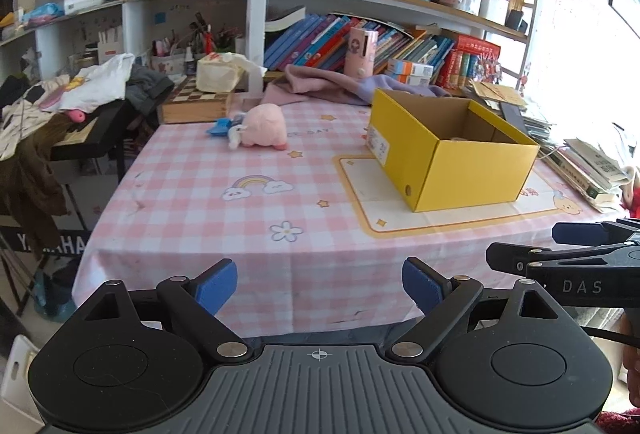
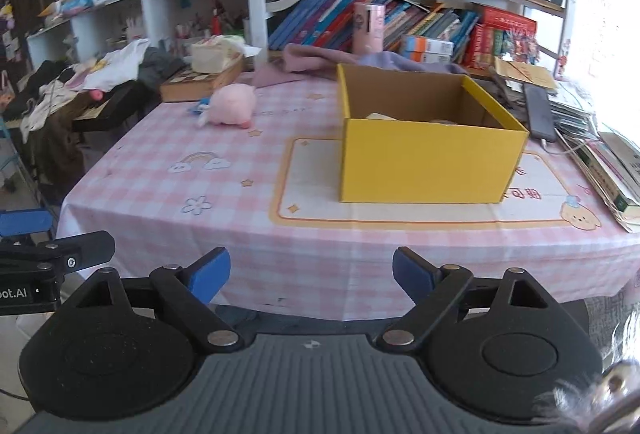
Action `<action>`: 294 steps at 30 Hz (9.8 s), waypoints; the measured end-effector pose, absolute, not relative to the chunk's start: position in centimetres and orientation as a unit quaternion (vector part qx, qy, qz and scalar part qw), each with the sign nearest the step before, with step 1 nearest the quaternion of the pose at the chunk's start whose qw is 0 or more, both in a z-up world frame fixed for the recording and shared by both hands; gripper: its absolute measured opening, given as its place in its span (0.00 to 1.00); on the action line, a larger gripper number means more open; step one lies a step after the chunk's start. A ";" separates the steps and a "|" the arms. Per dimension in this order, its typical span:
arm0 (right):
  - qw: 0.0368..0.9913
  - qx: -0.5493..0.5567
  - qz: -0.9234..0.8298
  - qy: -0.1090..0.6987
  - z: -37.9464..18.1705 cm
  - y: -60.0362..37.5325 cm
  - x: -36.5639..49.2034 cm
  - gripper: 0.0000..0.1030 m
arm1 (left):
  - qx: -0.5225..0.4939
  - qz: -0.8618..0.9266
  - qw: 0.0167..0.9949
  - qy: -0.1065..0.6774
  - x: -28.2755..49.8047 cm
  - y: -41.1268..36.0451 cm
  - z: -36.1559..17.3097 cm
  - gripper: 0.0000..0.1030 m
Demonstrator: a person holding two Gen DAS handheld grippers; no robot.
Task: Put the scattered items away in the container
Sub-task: 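Lift both open tools out of the box and back away, then move both tools toward the pink plush toy and blue-and-white bottle, then grasp the pink plush toy with the right tool while the left tool grasps the bottle, then carry the plush toy and bottle over the yellow box with both tools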
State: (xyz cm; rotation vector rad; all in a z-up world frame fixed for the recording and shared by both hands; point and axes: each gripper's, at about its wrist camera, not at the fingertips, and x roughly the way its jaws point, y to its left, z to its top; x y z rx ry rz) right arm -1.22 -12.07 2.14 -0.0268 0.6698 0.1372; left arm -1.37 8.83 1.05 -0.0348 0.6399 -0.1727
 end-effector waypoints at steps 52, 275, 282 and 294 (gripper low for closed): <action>0.932 -0.031 0.131 0.335 1.4 -5.8 3.9 0.81 | -0.001 -0.071 0.939 0.337 2.4 13.4 0.0 0.90; 0.914 0.104 -0.069 0.387 2.1 -21.3 -3.9 0.62 | -0.152 -0.375 0.806 0.431 6.3 0.4 -1.4 0.30; 0.917 0.122 -0.083 0.370 2.3 -23.6 -2.9 0.62 | -0.120 -0.399 0.810 0.412 7.7 -2.4 -0.1 0.30; 0.938 0.099 -0.038 0.330 4.3 -26.9 5.1 0.62 | -0.102 -0.381 0.851 0.347 13.5 -5.4 2.9 0.30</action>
